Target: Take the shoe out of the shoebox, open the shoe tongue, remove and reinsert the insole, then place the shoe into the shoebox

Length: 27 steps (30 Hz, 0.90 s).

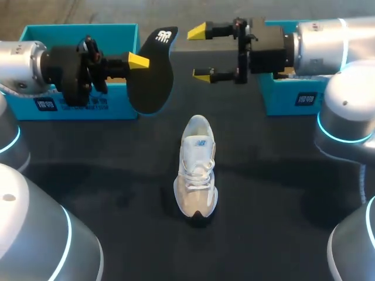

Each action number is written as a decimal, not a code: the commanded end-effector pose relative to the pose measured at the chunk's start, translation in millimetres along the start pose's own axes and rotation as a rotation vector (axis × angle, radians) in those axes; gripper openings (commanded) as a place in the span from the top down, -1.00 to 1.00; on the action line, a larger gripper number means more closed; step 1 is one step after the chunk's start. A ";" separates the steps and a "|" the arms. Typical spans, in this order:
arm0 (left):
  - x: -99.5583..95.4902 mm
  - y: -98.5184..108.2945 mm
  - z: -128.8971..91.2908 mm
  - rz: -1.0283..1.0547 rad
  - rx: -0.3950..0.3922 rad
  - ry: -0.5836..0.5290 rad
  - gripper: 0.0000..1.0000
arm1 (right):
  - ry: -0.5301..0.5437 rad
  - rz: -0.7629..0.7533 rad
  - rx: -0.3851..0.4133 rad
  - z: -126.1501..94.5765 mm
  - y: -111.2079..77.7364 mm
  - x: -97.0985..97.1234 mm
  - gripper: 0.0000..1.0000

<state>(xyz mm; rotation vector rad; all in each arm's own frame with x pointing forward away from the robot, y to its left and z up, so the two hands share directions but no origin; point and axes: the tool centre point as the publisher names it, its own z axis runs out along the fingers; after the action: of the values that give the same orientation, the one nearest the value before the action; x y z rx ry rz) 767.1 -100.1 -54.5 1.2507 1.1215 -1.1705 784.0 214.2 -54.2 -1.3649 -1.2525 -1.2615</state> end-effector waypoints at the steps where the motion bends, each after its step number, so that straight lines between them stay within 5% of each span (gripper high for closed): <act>1: -2.1 0.9 0.1 0.003 -0.003 0.008 1.00 | 0.008 -0.010 -0.007 -20.7 -8.2 -1.0 -1.00; 11: -4.2 3.6 -3.7 -0.001 -0.011 0.006 1.00 | -0.002 -0.030 0.025 -47.9 -13.5 -1.8 -1.00; 27: -8.2 3.1 -5.1 -0.080 -0.017 -0.005 1.00 | -0.002 -0.030 0.025 -47.9 -13.5 -1.8 -1.00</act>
<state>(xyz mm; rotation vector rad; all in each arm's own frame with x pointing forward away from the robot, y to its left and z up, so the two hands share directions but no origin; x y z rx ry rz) 770.8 -95.1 -47.5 1.2194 1.1467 -1.1897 764.1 166.3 -51.4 -1.3315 -1.2908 -1.2629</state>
